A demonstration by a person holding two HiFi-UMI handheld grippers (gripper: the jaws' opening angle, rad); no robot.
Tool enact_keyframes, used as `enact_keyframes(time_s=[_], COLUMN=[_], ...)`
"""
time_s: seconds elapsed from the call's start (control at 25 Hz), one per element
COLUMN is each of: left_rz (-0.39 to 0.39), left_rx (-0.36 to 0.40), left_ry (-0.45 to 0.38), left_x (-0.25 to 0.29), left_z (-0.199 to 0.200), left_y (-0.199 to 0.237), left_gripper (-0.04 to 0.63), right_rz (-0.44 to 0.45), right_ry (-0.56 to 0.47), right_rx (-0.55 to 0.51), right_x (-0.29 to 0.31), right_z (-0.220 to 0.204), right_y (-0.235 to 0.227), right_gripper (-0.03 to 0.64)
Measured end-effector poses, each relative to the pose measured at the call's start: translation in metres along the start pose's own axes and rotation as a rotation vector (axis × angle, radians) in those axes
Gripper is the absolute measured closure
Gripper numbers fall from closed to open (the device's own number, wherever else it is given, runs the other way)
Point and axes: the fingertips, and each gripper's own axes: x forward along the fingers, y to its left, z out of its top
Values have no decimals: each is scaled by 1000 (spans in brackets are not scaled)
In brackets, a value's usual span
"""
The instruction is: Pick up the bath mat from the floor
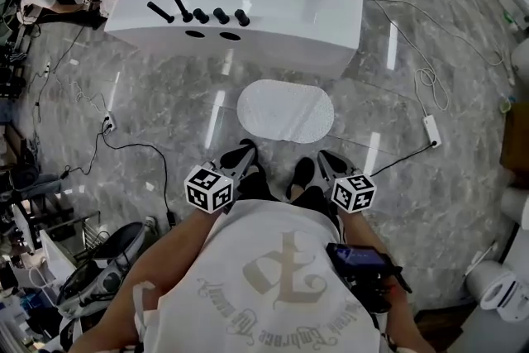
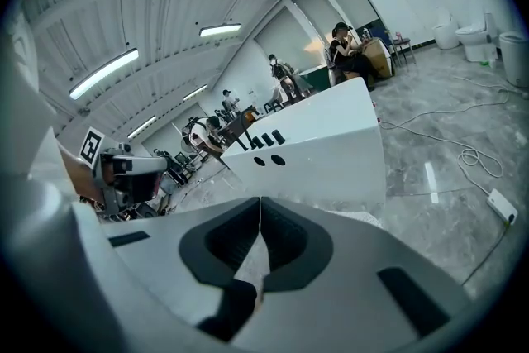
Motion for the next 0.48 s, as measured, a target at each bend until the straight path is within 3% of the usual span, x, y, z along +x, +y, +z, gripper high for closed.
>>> enact_keyframes(time_s=[0.48], left_rz=[23], left_rx=[-101], left_ry=[-2], left_x=[-31], left_z=[-7], left_y=[131], left_gripper=[589], right_rz=[-19], right_ry=[73], right_rx=[-68], right_x=[95], right_z=[29], right_y=[64], right_gripper=[611])
